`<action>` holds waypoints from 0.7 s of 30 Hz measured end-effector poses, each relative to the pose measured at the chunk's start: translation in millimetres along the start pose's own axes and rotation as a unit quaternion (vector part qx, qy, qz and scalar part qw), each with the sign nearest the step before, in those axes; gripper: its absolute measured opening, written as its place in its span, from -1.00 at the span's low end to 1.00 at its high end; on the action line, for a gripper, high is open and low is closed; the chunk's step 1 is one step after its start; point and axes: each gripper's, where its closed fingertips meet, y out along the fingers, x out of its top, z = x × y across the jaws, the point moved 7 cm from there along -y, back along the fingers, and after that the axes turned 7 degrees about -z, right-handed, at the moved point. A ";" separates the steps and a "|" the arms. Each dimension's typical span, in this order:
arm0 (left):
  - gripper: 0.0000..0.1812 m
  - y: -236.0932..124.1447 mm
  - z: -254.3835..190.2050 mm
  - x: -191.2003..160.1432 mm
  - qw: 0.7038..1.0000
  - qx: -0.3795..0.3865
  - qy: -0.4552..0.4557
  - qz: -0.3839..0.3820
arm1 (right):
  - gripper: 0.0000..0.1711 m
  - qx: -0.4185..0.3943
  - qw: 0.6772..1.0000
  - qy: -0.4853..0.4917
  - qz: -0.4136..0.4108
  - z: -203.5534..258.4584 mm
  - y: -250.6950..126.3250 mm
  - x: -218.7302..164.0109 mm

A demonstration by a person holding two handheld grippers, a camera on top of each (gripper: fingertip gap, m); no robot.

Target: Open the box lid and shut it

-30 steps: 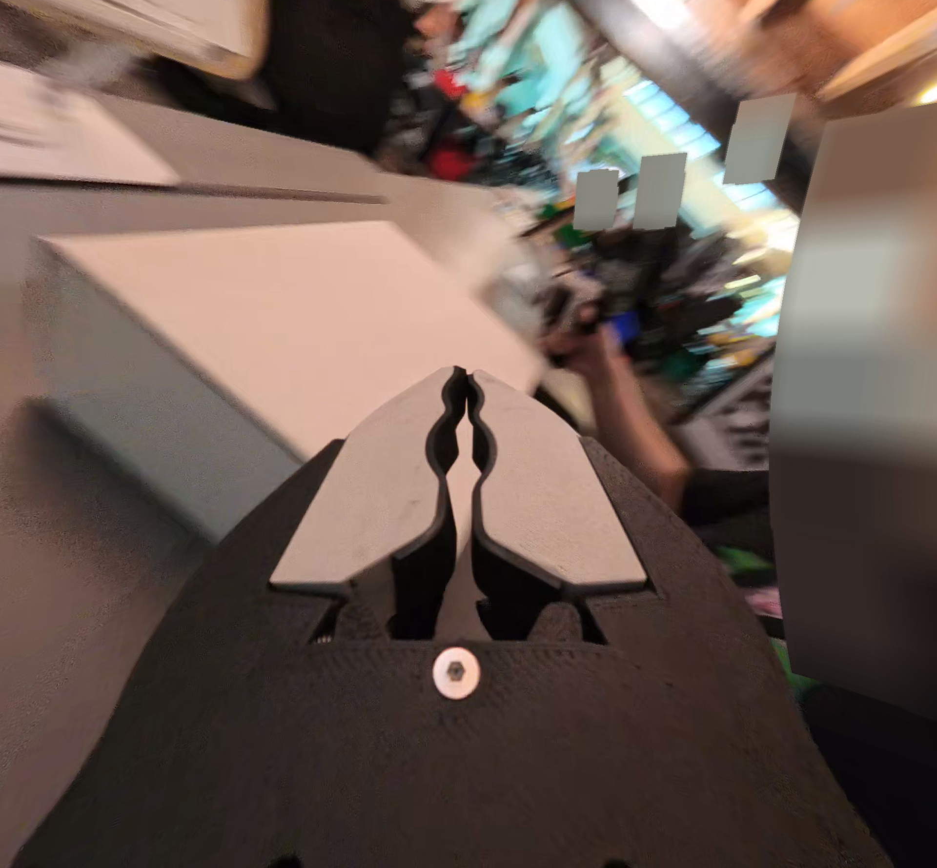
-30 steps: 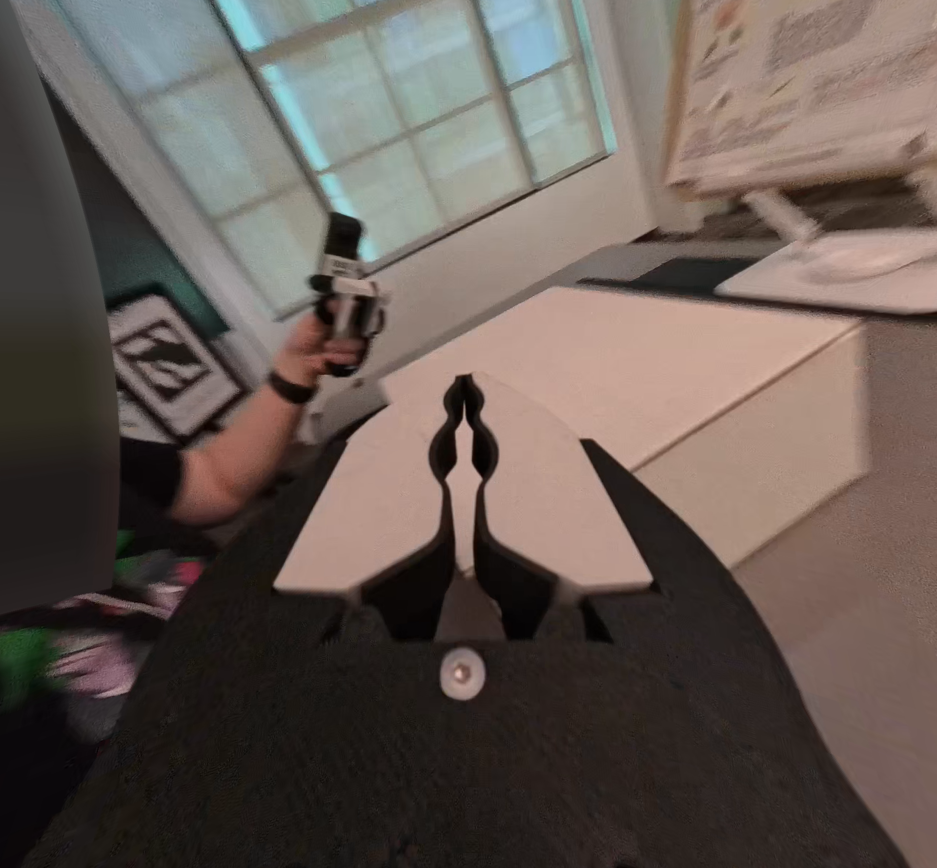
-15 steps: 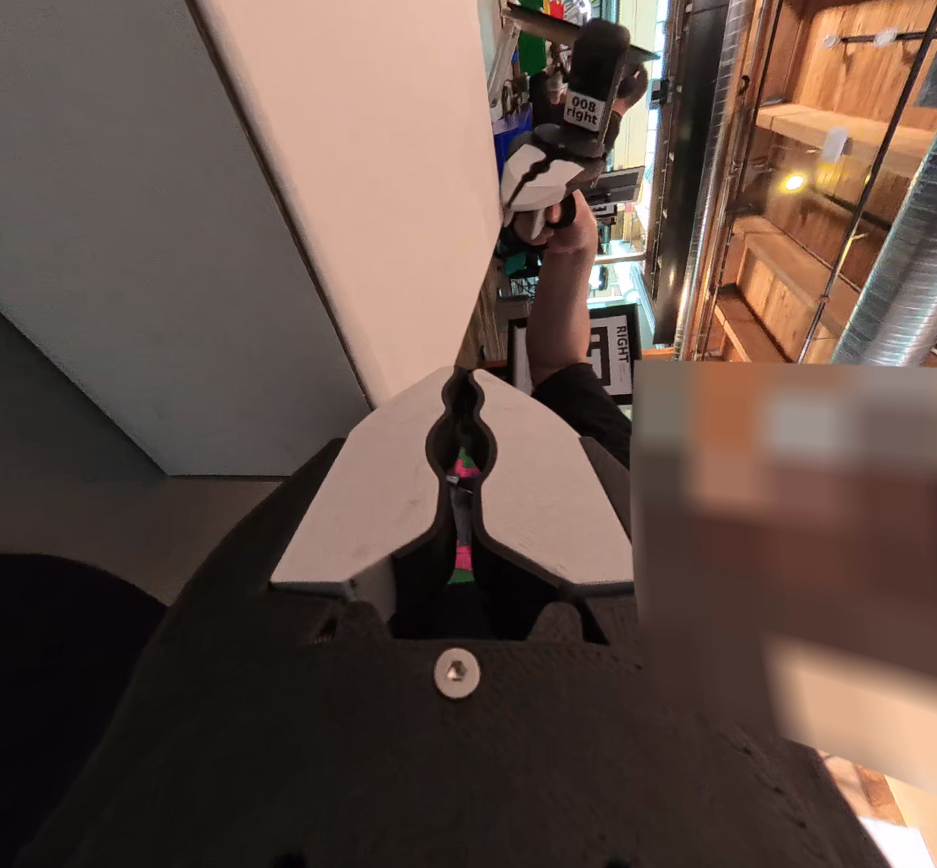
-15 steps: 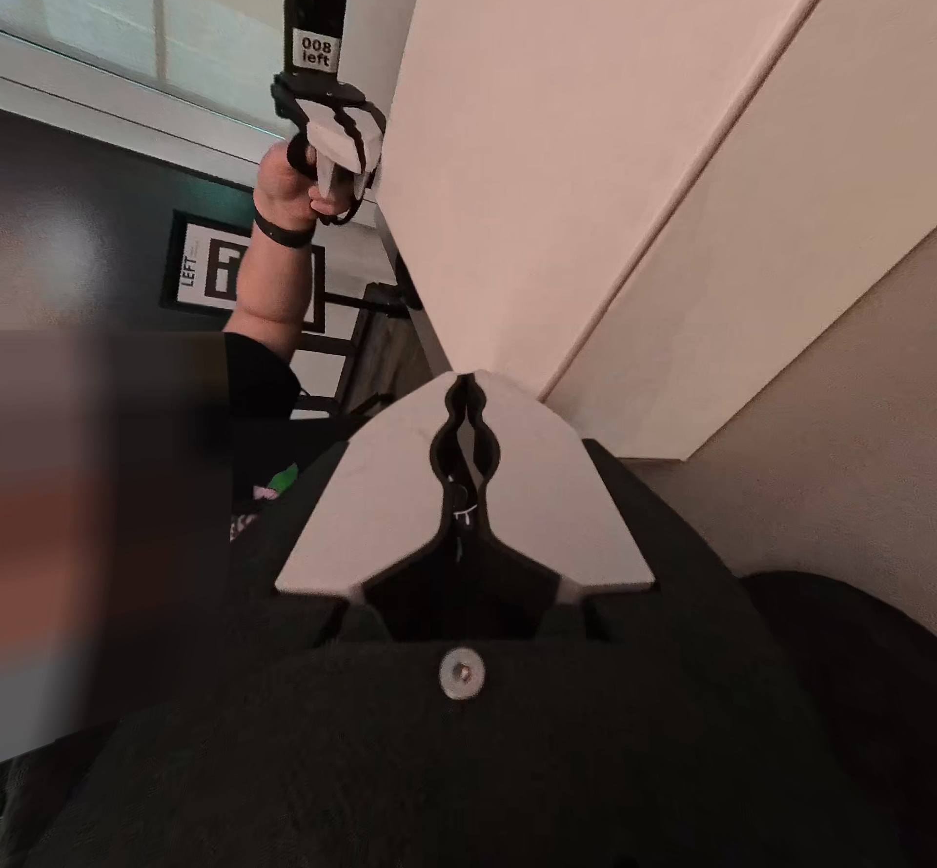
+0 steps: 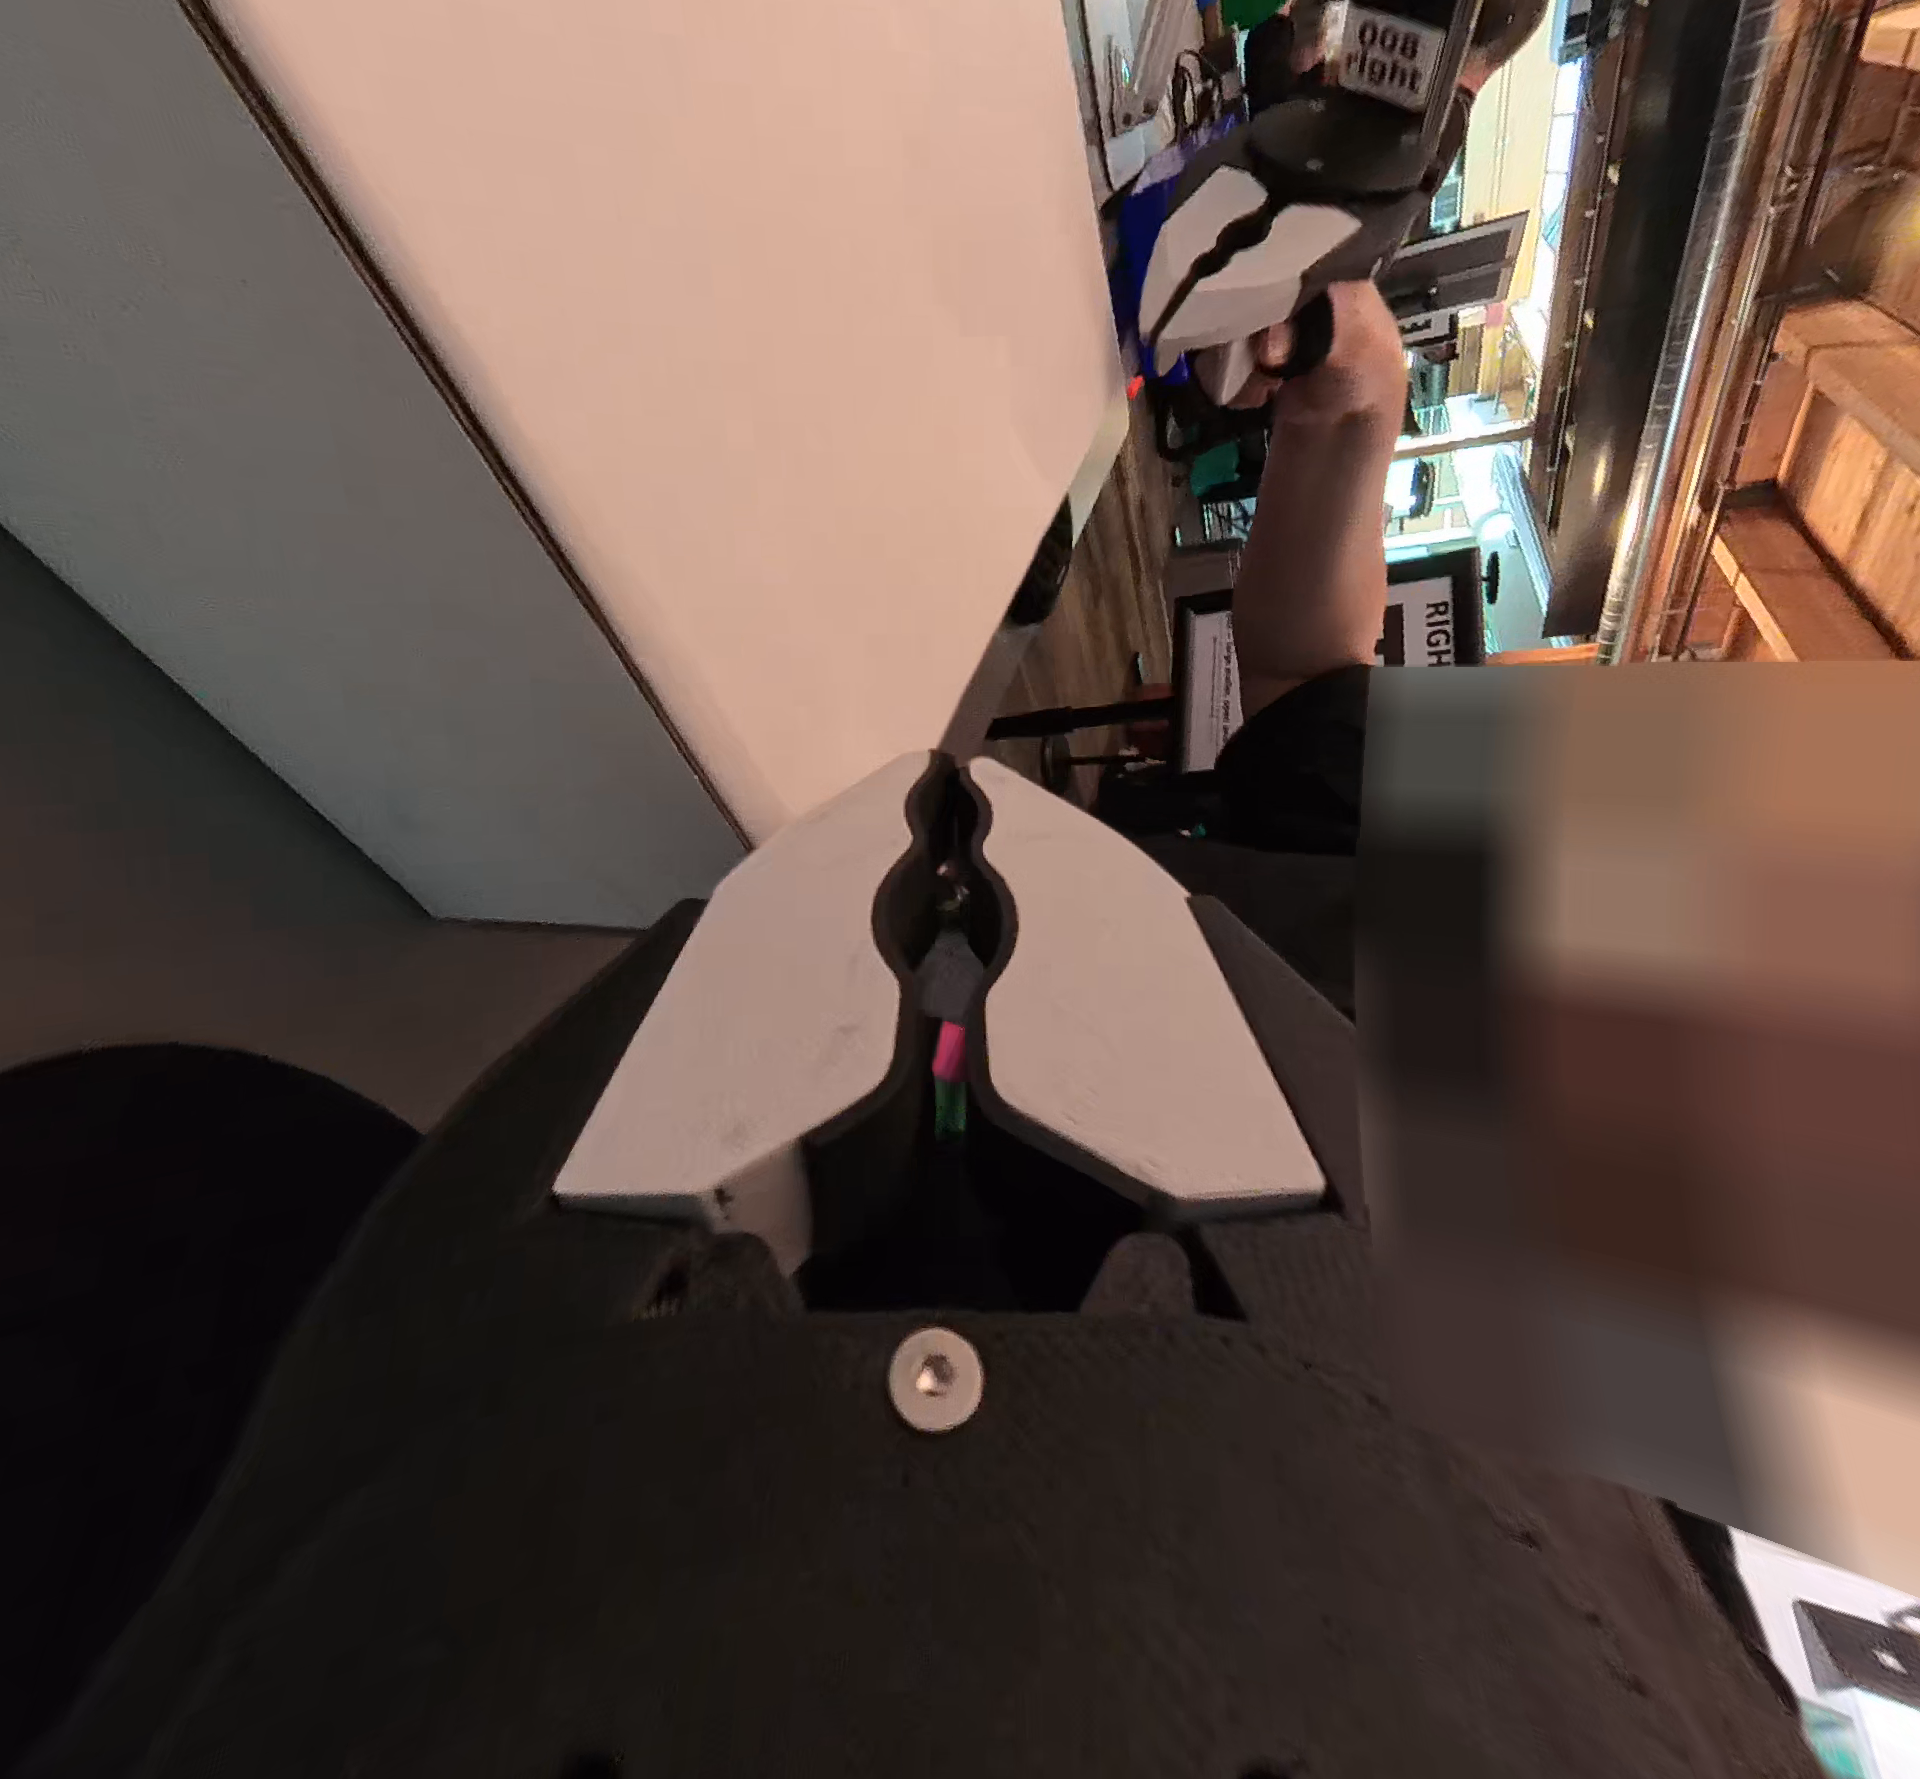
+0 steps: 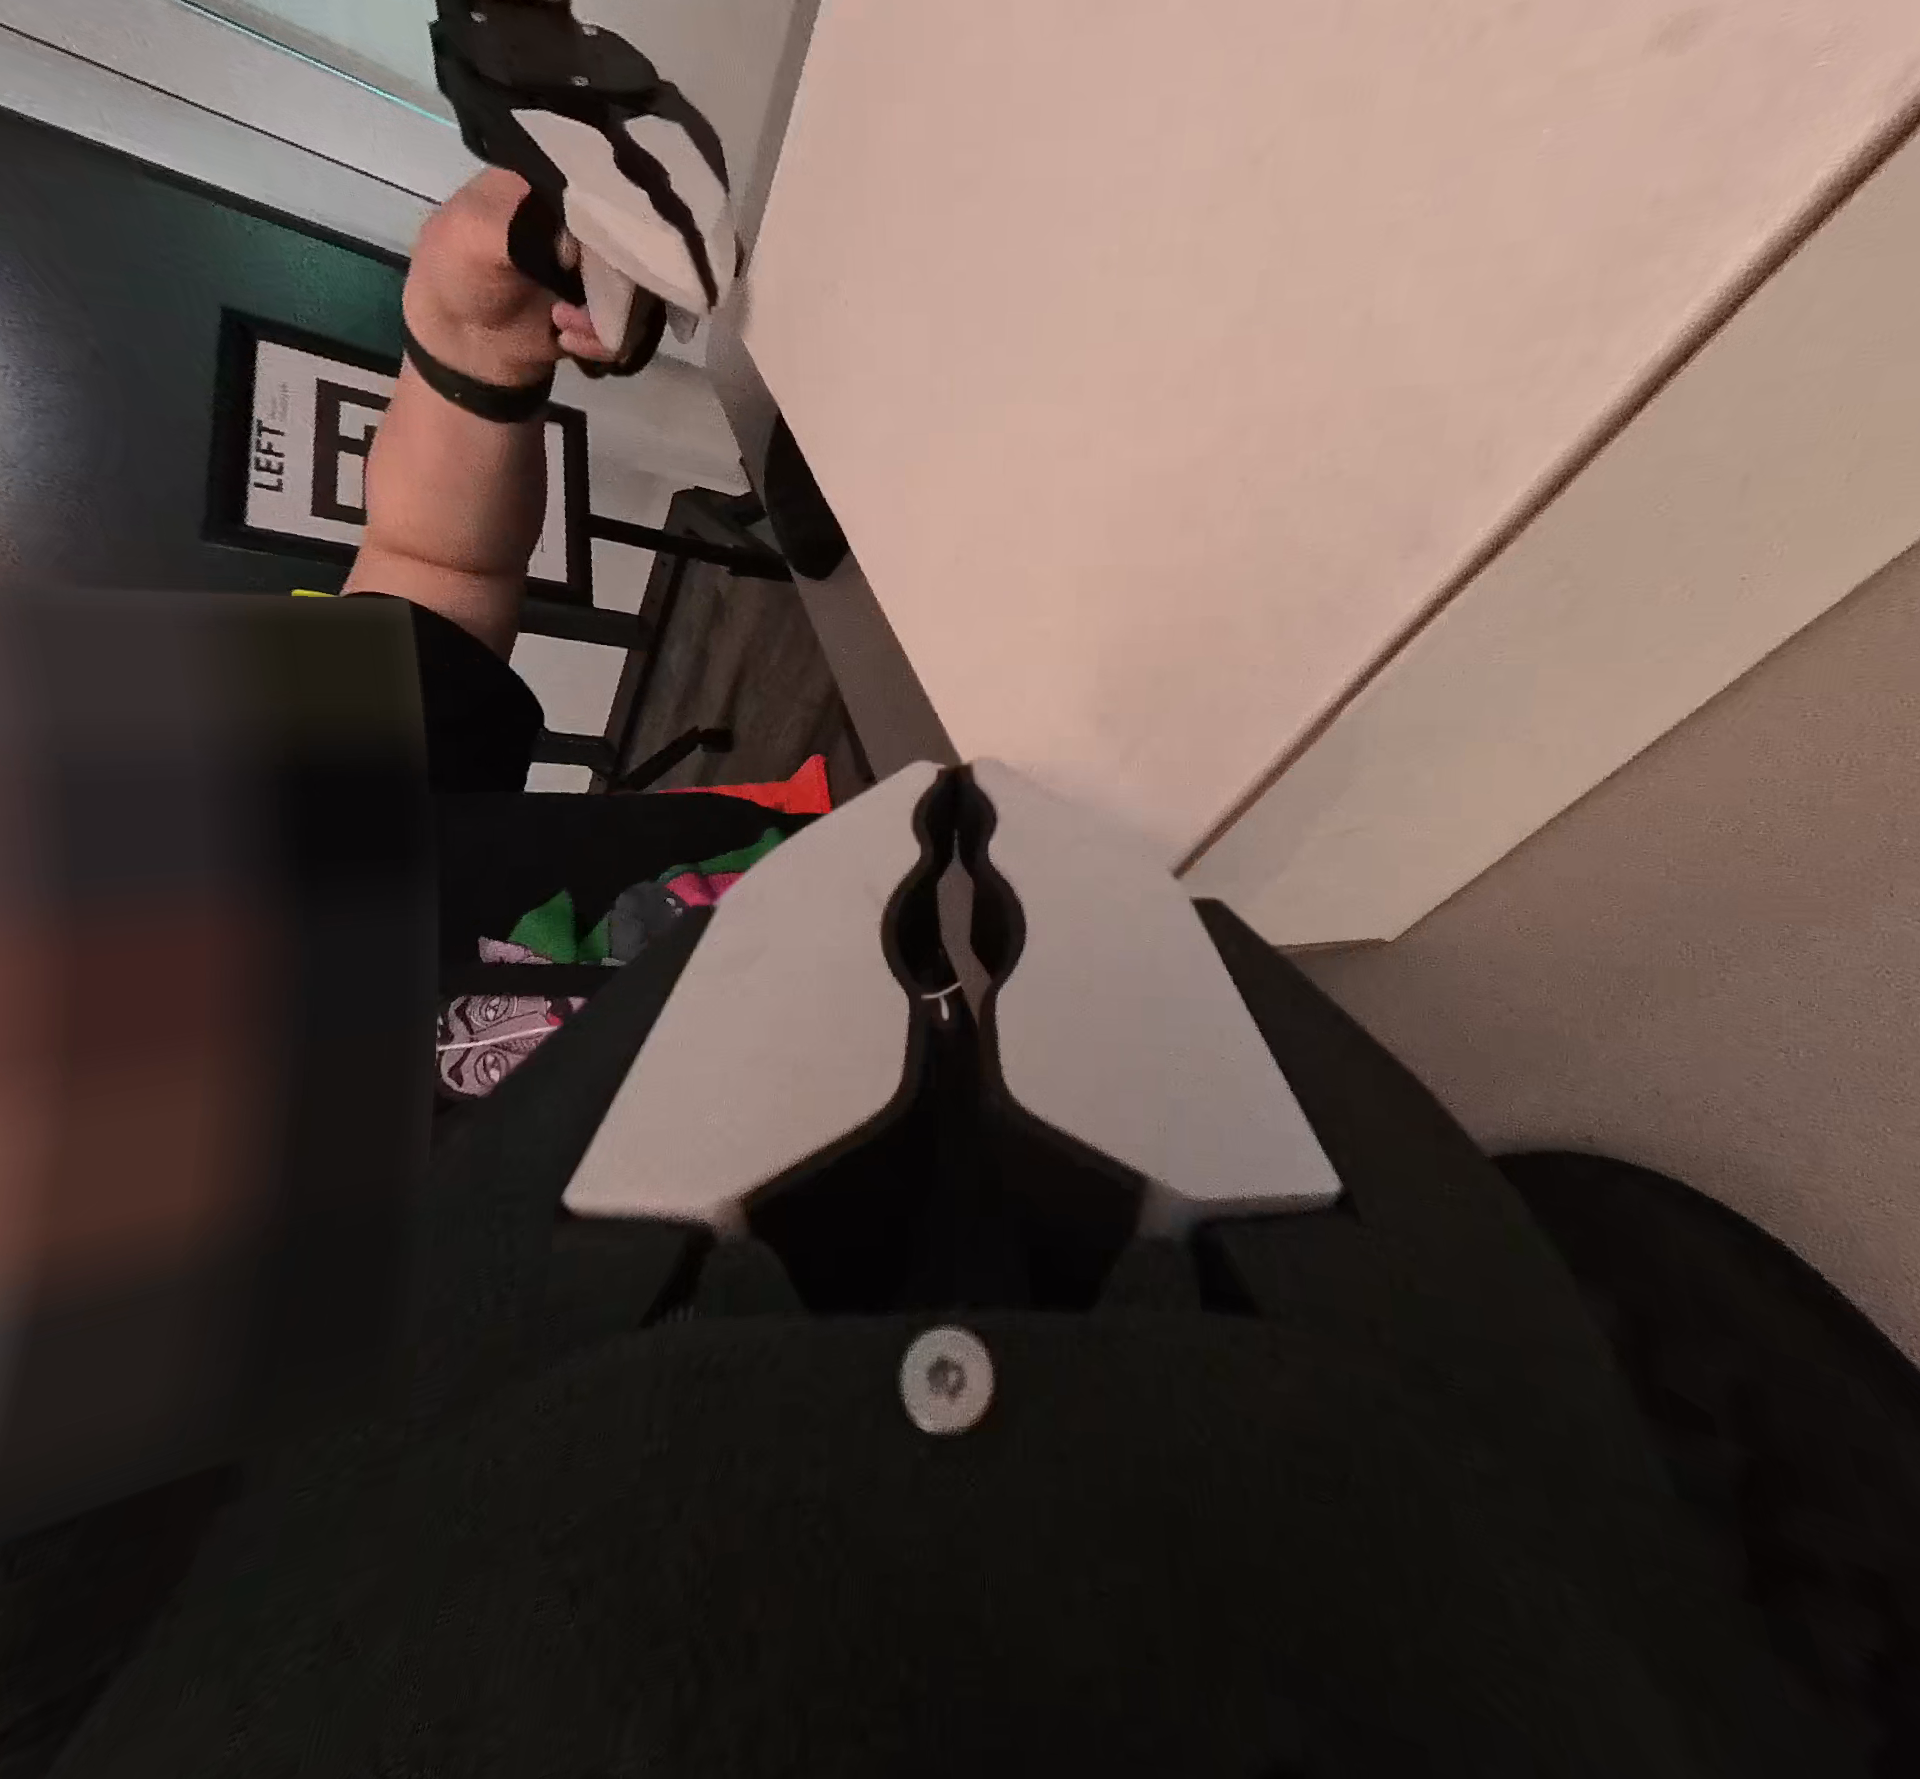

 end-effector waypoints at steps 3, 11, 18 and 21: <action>-1.00 2.3 3.3 -7.9 1.000 0.006 -0.014 0.018 | -0.99 -0.024 0.999 0.000 0.045 -6.2 6.9 -9.2; -1.00 4.0 1.7 -11.1 0.999 0.036 0.024 0.014 | -0.98 -0.058 0.997 -0.041 0.038 -0.5 9.3 -9.8; -1.00 5.6 -9.5 -8.8 1.000 -0.025 0.013 -0.001 | -0.99 -0.004 1.000 -0.020 0.006 5.4 6.3 5.1; -1.00 9.7 2.1 -8.9 1.000 -0.014 0.004 0.003 | -0.99 -0.035 0.999 -0.025 0.024 -7.1 7.5 10.3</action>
